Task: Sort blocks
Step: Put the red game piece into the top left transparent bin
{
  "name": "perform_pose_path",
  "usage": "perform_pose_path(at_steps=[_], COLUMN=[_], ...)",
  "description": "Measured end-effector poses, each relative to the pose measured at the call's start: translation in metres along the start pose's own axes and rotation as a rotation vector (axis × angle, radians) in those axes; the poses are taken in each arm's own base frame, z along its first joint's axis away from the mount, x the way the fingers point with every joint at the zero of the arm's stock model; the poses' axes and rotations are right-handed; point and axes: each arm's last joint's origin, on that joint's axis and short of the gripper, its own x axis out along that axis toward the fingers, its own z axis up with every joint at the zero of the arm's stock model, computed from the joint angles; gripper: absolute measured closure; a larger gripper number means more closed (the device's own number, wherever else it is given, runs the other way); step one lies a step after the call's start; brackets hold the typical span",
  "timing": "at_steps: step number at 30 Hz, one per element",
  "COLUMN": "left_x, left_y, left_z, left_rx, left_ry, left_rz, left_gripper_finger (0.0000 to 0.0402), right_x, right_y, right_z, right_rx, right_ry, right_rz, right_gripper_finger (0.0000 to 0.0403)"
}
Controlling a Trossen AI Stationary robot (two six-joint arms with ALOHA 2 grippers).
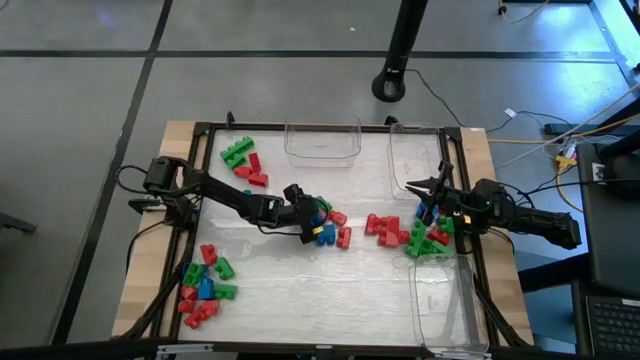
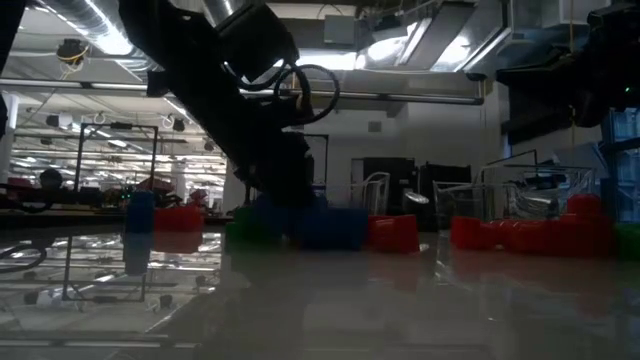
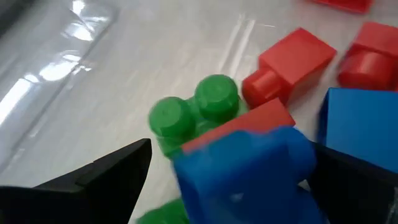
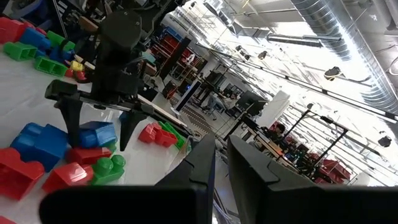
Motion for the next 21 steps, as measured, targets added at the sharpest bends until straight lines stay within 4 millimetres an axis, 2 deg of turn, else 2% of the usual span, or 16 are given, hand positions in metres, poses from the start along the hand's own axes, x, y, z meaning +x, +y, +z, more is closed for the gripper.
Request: perform_pose_path(at_steps=[3, 15, 21], left_x=[0.002, 0.000, -0.011], left_y=[0.001, 0.001, 0.002], left_z=[-0.005, -0.003, 0.004], left_rx=[0.022, 0.006, 0.002], left_ry=[0.030, 0.023, 0.002], left_rz=[0.018, 0.018, 0.005], left_gripper_finger=[0.0036, 0.0178, 0.0204], right_x=[0.000, 0.000, 0.000], right_y=[0.000, 0.000, 0.000], right_z=[0.000, -0.001, -0.001], right_rx=[0.000, 0.001, 0.002], right_ry=[0.011, 0.015, 0.014], right_rz=[-0.012, -0.012, -0.012], right_gripper_finger=[0.0358, 0.0358, 0.0358])
